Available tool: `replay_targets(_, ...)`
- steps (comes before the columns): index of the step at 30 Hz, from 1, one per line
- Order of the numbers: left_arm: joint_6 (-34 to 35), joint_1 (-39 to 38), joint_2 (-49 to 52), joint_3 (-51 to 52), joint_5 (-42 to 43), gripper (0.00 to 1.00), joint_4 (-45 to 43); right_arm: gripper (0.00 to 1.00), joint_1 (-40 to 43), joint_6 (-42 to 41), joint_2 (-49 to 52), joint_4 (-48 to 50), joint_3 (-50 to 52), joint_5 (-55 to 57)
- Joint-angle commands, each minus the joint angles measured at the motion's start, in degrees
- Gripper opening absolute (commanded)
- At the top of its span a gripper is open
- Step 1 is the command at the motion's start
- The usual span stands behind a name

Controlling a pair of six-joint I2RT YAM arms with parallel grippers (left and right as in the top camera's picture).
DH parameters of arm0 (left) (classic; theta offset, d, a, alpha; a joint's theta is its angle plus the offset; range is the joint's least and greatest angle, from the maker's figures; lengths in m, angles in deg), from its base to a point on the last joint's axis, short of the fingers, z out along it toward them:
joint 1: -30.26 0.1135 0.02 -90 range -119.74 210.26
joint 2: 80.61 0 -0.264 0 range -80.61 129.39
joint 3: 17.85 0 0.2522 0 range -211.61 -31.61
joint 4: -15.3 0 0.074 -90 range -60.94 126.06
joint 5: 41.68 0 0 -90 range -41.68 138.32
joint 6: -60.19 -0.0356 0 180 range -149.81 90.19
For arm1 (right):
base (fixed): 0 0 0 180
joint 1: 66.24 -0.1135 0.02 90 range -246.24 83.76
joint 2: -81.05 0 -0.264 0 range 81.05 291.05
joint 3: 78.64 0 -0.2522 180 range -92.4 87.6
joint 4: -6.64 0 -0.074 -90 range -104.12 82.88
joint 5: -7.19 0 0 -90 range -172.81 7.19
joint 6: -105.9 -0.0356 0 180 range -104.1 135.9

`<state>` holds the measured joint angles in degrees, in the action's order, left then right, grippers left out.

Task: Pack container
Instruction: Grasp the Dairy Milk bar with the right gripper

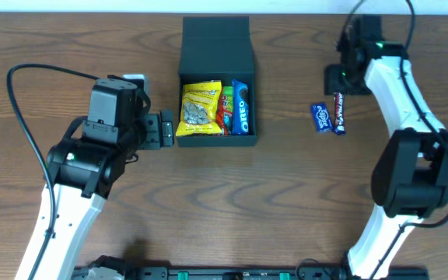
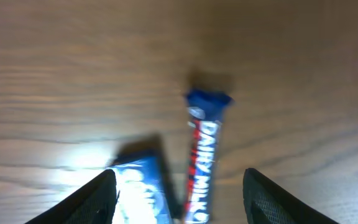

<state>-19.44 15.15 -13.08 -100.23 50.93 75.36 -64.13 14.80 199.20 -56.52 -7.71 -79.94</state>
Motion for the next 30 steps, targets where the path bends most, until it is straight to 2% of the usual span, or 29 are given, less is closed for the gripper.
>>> replay_targets(1, -1.05, 0.09, 0.42, -1.14, 0.39, 0.95, -0.83, 0.65, 1.14, -0.59, -0.07, 2.21, 3.61, 0.09)
replay_targets(17, -1.20, 0.09, 0.52, -1.14, 0.39, 0.95, -3.06, 0.48, 1.62, -1.88, -0.04, 19.06, 14.91, 0.31)
replay_targets(22, -1.20, 0.09, 0.52, -1.14, 0.37, 0.95, -3.06, 0.43, 1.62, -1.86, 0.20, 21.46, 15.45, 0.31)
replay_targets(30, -1.20, 0.09, 0.50, -1.14, 0.39, 0.95, -3.06, 0.40, 1.62, -1.88, 2.21, 22.38, 15.45, 0.31)
